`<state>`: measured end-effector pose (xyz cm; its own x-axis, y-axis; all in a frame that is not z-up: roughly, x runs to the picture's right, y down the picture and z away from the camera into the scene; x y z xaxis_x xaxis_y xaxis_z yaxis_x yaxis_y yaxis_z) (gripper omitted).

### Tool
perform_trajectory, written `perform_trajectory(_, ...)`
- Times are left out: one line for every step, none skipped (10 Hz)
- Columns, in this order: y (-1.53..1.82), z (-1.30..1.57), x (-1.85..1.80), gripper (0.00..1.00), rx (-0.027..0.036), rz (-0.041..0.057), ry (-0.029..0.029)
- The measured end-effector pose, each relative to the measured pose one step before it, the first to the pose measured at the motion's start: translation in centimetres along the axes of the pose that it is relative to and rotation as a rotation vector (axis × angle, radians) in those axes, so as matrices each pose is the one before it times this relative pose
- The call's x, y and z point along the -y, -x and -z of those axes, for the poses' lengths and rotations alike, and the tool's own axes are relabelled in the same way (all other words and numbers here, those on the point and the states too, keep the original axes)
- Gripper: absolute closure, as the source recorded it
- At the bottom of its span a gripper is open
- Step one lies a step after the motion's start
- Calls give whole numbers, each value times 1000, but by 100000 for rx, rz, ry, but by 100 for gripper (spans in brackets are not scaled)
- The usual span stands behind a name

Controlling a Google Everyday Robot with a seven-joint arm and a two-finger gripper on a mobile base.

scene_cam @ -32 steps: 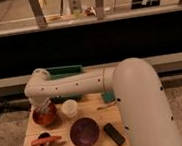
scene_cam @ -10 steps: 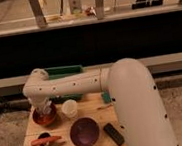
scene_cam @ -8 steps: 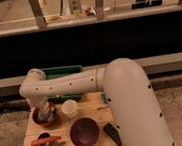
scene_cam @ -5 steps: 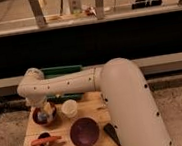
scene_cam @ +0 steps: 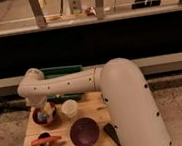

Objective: Place towel in red bowl

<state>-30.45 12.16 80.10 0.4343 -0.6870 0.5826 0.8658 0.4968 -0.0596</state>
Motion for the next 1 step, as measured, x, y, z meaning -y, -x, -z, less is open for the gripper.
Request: perform_trajectory(32, 8, 17, 20, 58, 13, -19)
